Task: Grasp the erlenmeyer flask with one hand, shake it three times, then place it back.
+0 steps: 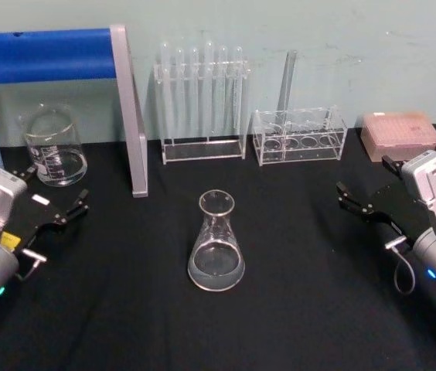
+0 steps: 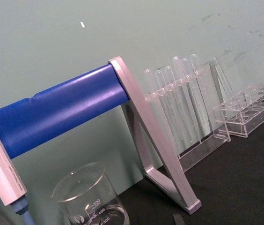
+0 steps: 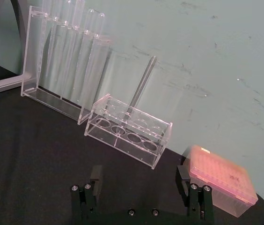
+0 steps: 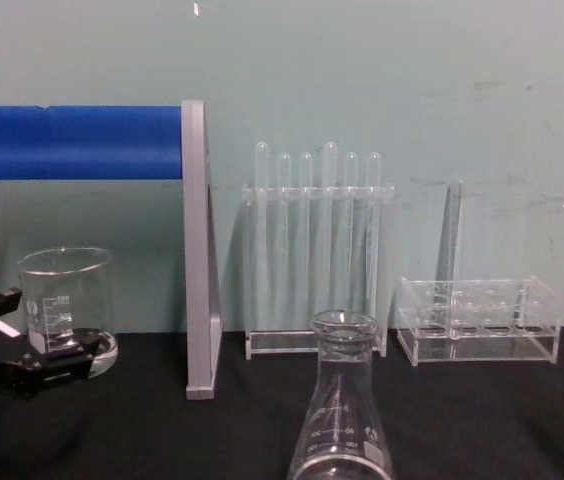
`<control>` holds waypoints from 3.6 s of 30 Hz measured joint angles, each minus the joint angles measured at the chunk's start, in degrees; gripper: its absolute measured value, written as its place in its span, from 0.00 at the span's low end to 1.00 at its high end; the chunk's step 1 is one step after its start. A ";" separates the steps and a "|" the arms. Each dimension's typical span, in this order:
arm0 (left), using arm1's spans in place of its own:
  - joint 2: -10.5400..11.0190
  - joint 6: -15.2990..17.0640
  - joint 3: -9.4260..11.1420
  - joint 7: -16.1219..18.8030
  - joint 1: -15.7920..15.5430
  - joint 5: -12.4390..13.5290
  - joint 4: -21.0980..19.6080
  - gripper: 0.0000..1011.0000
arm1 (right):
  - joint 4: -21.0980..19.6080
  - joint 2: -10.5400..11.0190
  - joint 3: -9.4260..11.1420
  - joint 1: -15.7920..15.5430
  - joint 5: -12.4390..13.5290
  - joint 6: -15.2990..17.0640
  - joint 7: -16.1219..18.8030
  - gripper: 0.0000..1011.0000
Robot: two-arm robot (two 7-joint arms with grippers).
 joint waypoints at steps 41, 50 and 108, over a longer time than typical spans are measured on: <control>0.00 0.00 0.00 0.00 0.00 0.00 0.00 0.99 | 0.00 0.00 0.01 0.00 0.00 0.00 0.00 0.99; 0.00 0.00 0.00 0.00 0.00 0.00 0.00 0.99 | -0.78 -0.38 1.81 -0.95 1.93 -0.24 3.31 0.99; 0.00 0.00 0.00 0.00 0.00 0.00 0.00 0.99 | -4.98 -7.91 -0.74 -0.87 7.68 4.10 30.77 0.99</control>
